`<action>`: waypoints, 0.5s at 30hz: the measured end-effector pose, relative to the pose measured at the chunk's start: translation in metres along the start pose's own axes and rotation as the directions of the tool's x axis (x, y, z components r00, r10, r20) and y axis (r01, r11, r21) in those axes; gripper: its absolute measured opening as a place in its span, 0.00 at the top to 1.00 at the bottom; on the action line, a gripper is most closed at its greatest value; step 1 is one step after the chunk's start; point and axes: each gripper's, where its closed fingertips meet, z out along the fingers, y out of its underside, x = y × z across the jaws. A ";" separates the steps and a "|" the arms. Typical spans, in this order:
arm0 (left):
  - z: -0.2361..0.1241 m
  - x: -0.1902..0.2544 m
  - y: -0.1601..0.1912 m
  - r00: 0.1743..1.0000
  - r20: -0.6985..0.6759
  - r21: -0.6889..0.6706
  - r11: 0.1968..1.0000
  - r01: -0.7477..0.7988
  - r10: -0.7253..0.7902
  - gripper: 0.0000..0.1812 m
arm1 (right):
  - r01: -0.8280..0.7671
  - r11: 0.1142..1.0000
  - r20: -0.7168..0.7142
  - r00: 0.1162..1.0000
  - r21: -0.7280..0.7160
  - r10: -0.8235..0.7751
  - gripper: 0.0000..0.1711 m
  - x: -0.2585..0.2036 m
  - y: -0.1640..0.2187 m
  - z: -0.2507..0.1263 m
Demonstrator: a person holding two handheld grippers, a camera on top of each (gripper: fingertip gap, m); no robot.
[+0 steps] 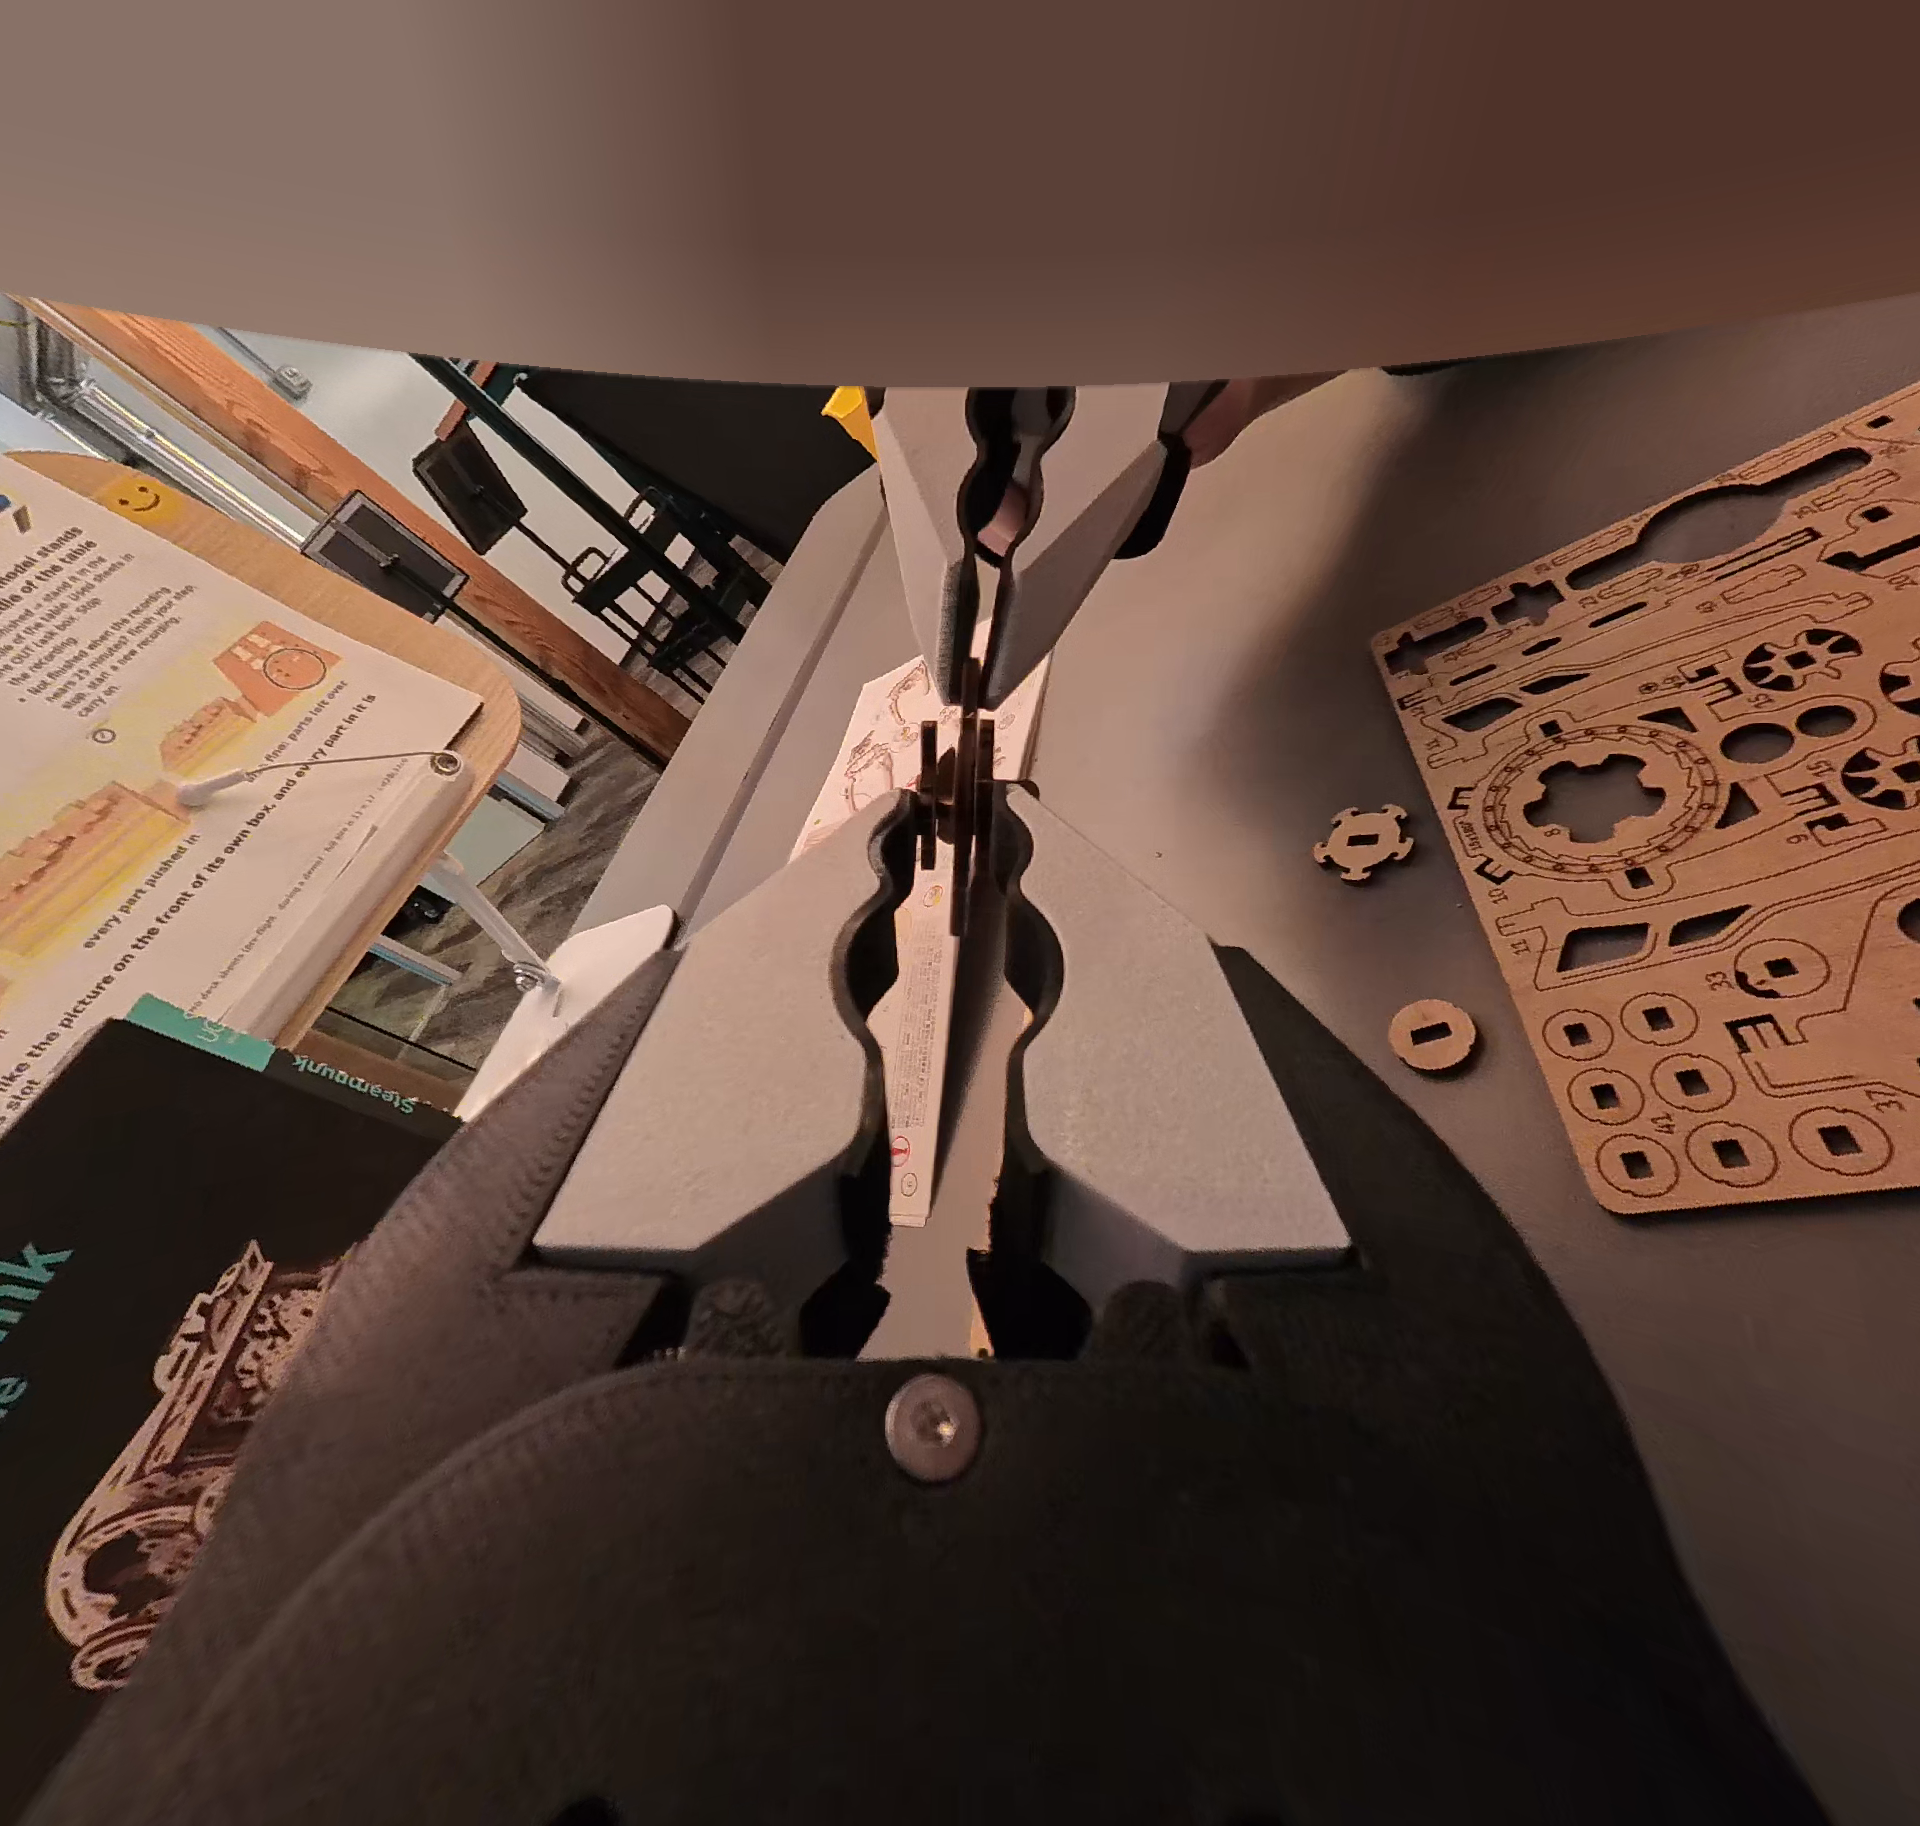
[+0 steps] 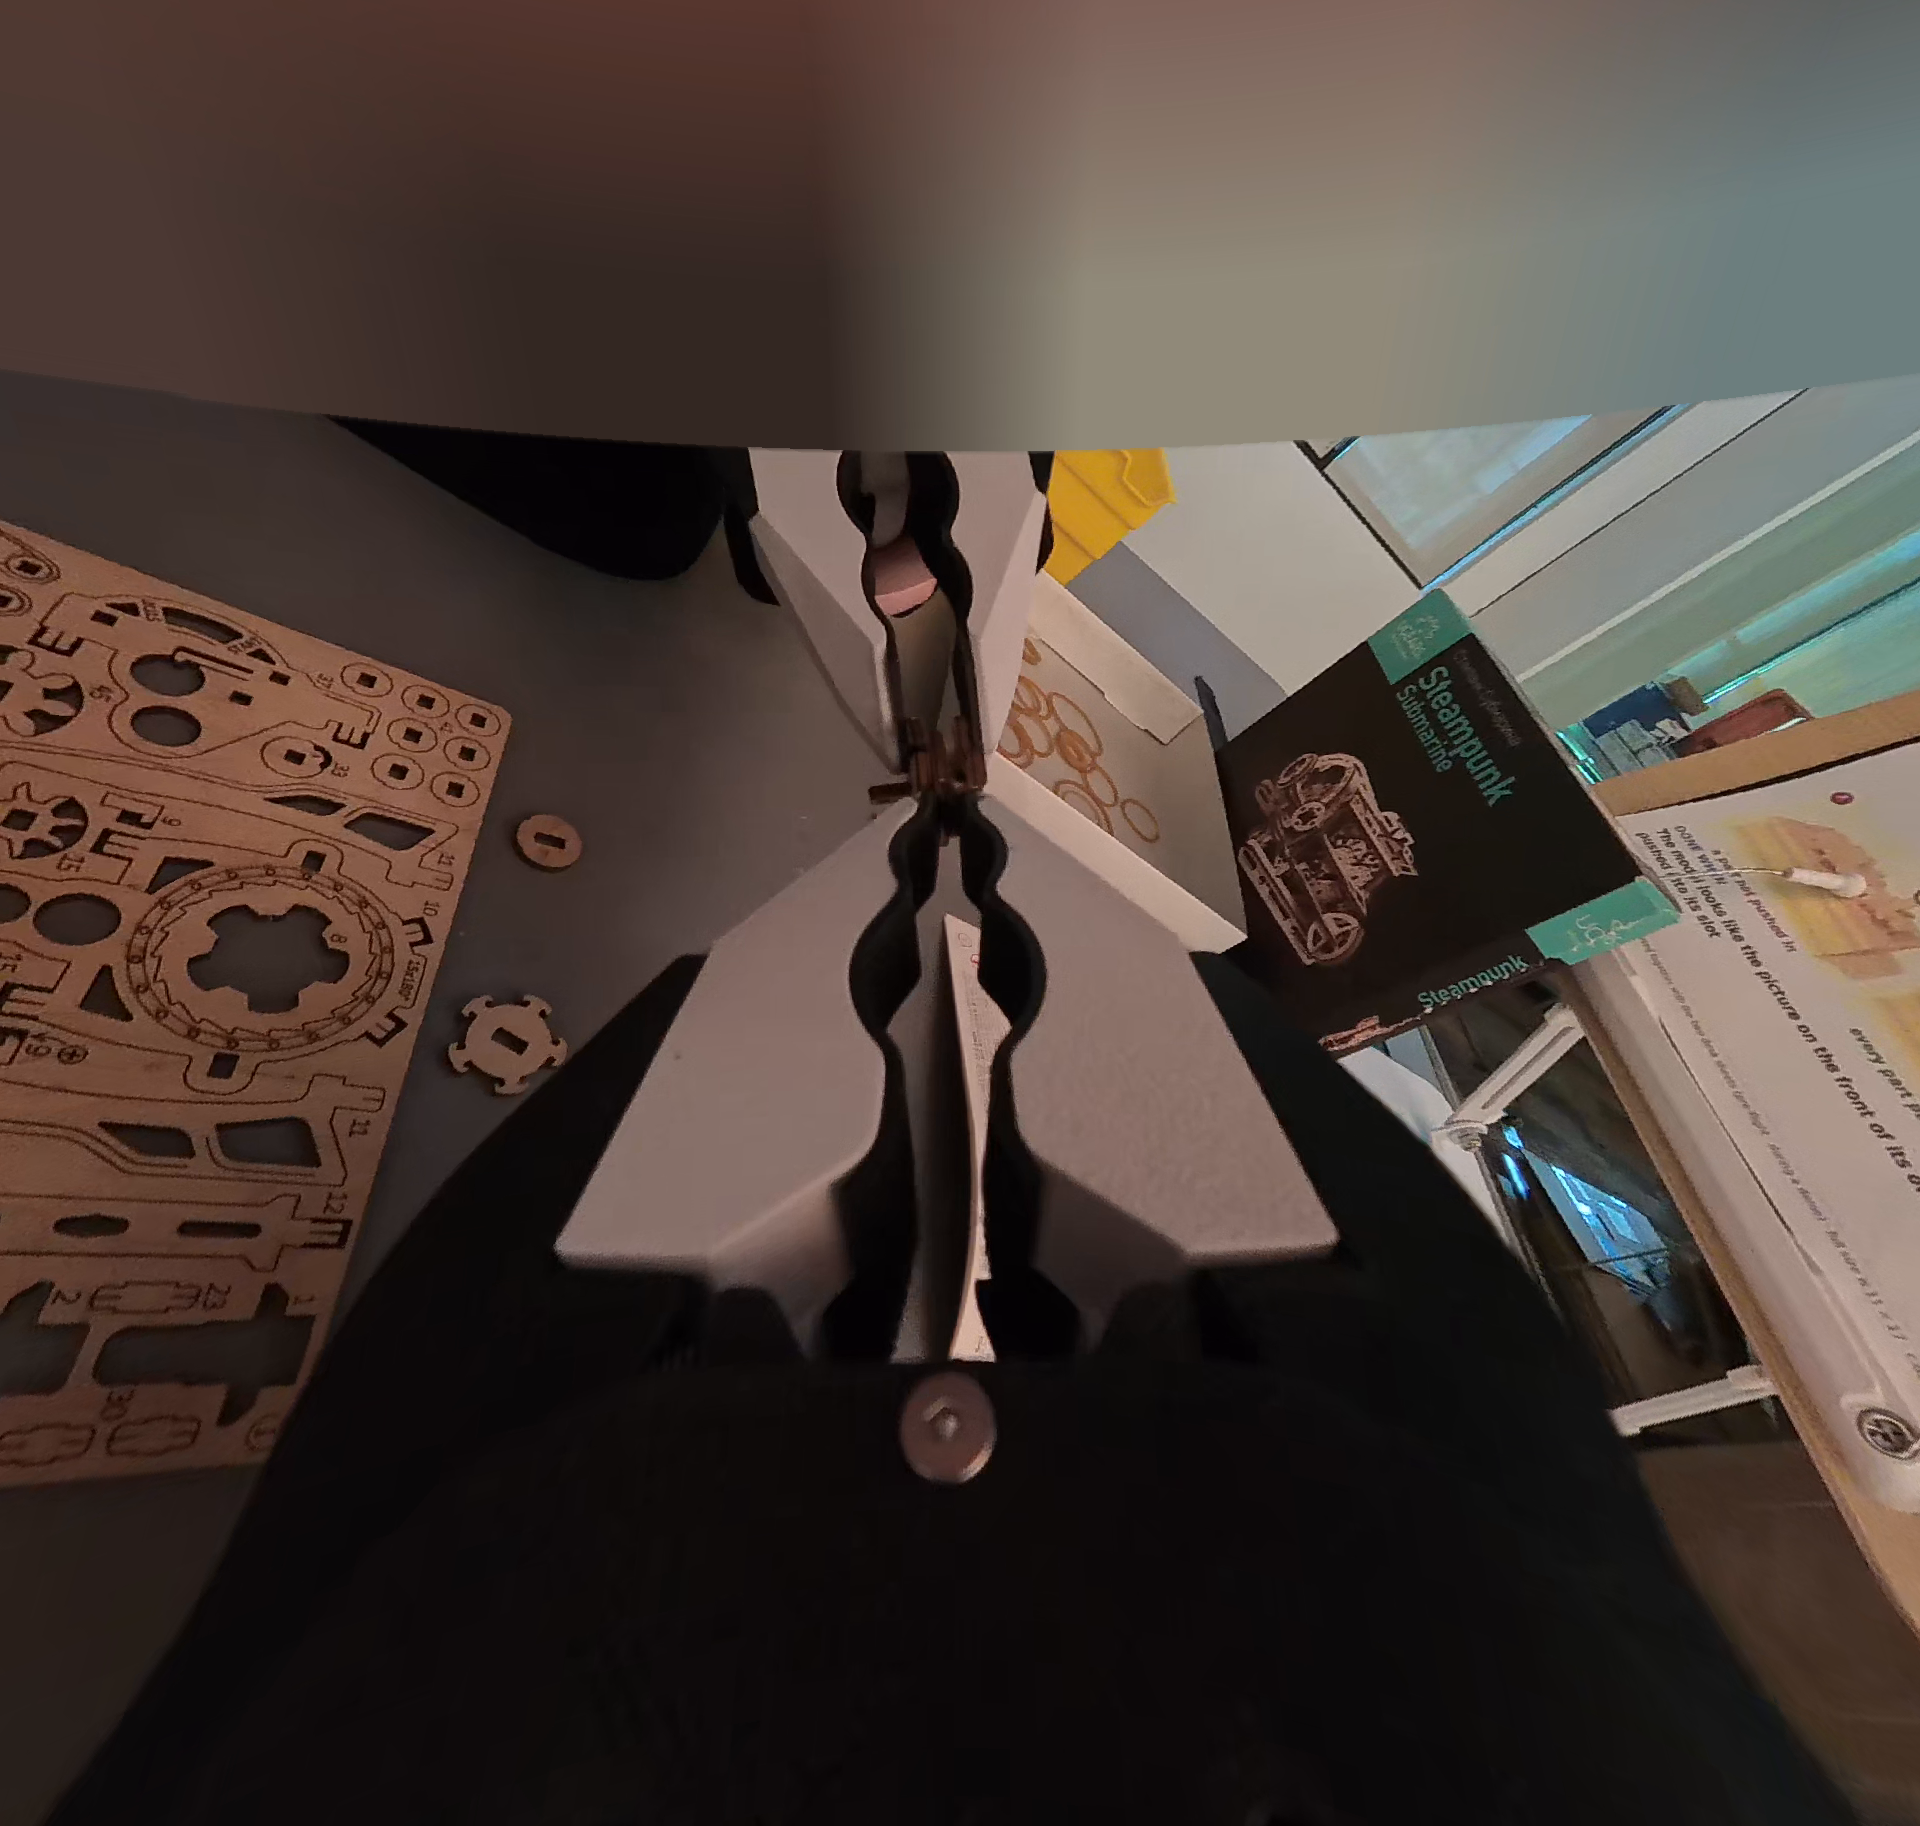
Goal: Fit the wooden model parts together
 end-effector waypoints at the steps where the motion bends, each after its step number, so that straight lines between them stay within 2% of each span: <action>1: 0.000 0.000 0.000 1.000 0.003 0.000 1.000 -0.004 0.004 0.93 | -0.007 1.000 0.004 1.000 0.000 0.007 0.99 0.000 0.000 0.000; 15: 0.001 0.003 0.001 1.000 -0.020 0.003 1.000 0.017 -0.017 0.93 | -0.259 0.965 0.143 0.957 0.037 0.251 0.99 -0.003 0.002 -0.002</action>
